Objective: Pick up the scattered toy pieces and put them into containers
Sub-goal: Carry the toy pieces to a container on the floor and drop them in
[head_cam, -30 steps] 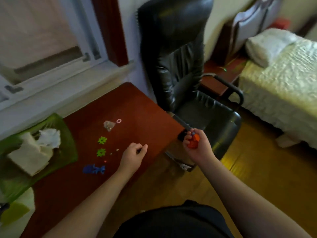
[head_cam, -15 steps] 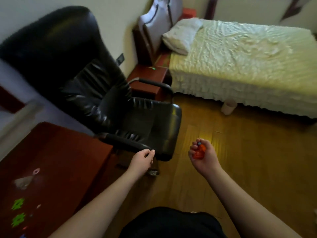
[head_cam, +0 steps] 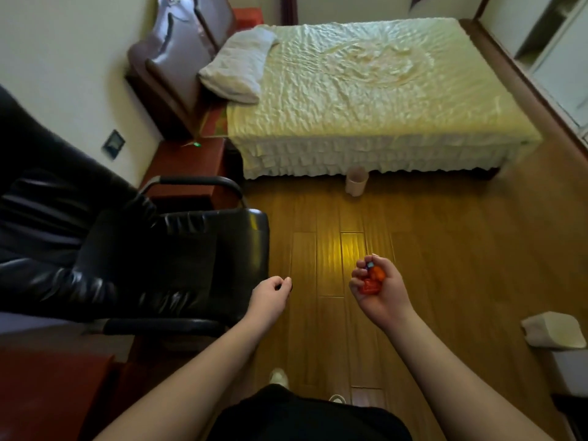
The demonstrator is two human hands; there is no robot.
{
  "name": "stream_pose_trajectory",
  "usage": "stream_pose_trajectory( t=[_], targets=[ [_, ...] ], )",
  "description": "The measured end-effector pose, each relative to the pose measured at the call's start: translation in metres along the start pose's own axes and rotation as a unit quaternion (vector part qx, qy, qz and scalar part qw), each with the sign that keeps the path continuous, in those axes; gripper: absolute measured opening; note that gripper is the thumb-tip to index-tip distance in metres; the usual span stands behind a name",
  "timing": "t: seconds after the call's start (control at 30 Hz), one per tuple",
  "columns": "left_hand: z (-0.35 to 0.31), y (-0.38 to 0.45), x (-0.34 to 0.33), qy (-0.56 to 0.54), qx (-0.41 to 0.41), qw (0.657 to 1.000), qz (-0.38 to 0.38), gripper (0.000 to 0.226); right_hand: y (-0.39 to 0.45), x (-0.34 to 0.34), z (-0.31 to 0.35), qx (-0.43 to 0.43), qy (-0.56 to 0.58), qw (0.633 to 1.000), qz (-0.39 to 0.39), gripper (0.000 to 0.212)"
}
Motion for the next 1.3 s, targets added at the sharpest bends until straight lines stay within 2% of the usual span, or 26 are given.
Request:
stream_pose_trajectory(
  t=[0.27,0.43,0.63,0.87,1.07,1.3],
  targets=[
    [-0.040,0.107,-0.025,-0.008,-0.046,0.992,0.118,0.031,0.054,-0.019,0.045,0.045,0.031,0.998,-0.040,0.014],
    [-0.076,0.183,-0.016,-0.064,-0.050,0.990,0.119,0.028,0.090,-0.048,0.092,0.088,0.042,0.992,-0.074,0.013],
    [-0.112,0.253,0.001,-0.032,-0.082,0.985,0.147,0.031,0.112,-0.063,0.134,0.142,0.073,0.983,-0.094,0.014],
    [-0.150,0.316,-0.017,-0.010,-0.105,0.979,0.175,0.030,0.150,-0.063,0.180,0.149,0.087,0.979,-0.107,0.012],
    [-0.184,0.377,-0.055,-0.003,-0.089,0.976,0.199,0.031,0.196,-0.055,0.249,0.141,0.099,0.978,-0.116,0.011],
    [-0.233,0.450,-0.103,0.014,0.030,0.971,0.237,0.031,0.242,-0.056,0.352,0.120,0.076,0.982,-0.123,0.011]
  ],
)
Point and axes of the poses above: each hand's wrist, its own y-axis towards the middle knuckle, its own x-axis out of the back of the hand, z = x × y, the point moved 1 cm from there along y, towards the middle knuckle, and after that the axes turned 9 degrees about -x, right-handed, at the moved point
